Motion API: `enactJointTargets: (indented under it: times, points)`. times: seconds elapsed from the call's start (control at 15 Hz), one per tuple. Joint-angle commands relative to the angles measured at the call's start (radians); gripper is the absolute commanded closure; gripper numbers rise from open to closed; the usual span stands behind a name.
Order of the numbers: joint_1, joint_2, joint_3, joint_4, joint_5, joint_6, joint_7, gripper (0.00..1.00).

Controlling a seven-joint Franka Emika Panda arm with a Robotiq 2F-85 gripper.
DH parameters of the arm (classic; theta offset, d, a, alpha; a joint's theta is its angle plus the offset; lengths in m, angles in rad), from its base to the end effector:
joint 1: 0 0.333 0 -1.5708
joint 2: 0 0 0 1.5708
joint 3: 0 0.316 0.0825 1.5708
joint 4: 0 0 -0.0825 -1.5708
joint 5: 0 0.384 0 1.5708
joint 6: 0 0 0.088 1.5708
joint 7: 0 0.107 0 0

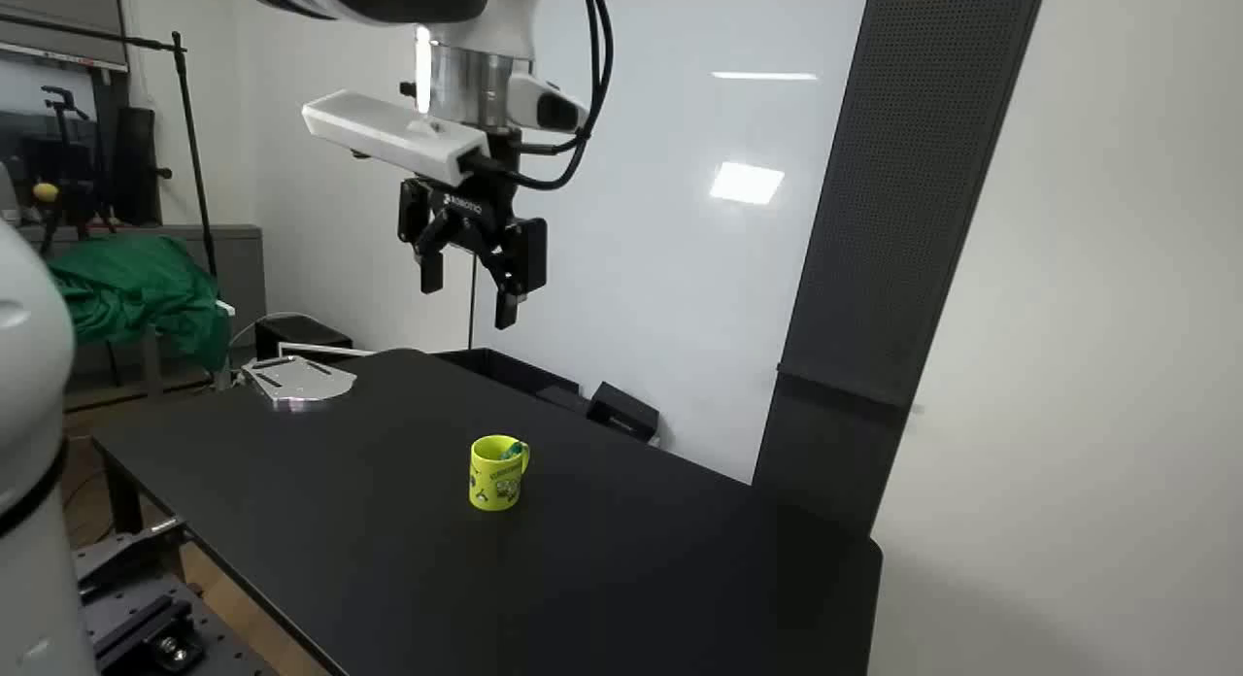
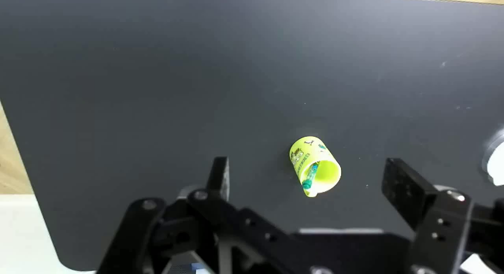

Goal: Take the marker out of the mug and put it on the table

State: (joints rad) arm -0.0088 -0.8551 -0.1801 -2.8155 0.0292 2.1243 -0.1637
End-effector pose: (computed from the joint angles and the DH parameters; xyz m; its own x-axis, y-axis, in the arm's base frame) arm 0.3032 -0.0521 0.4386 0.9844 -0.0002 0.1758 0.0239 -0.9906 -0.1349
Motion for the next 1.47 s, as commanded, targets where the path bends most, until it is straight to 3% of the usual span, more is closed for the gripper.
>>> enactJointTargets:
  times: [0.0, 0.8, 1.4]
  points:
    - [-0.012, 0.002, 0.011, 0.0, 0.01, -0.006, -0.008, 0.0]
    - [-0.012, 0.013, 0.011, -0.002, 0.01, -0.007, -0.01, 0.0]
    - [0.001, 0.087, 0.004, 0.05, 0.016, 0.028, -0.037, 0.0]
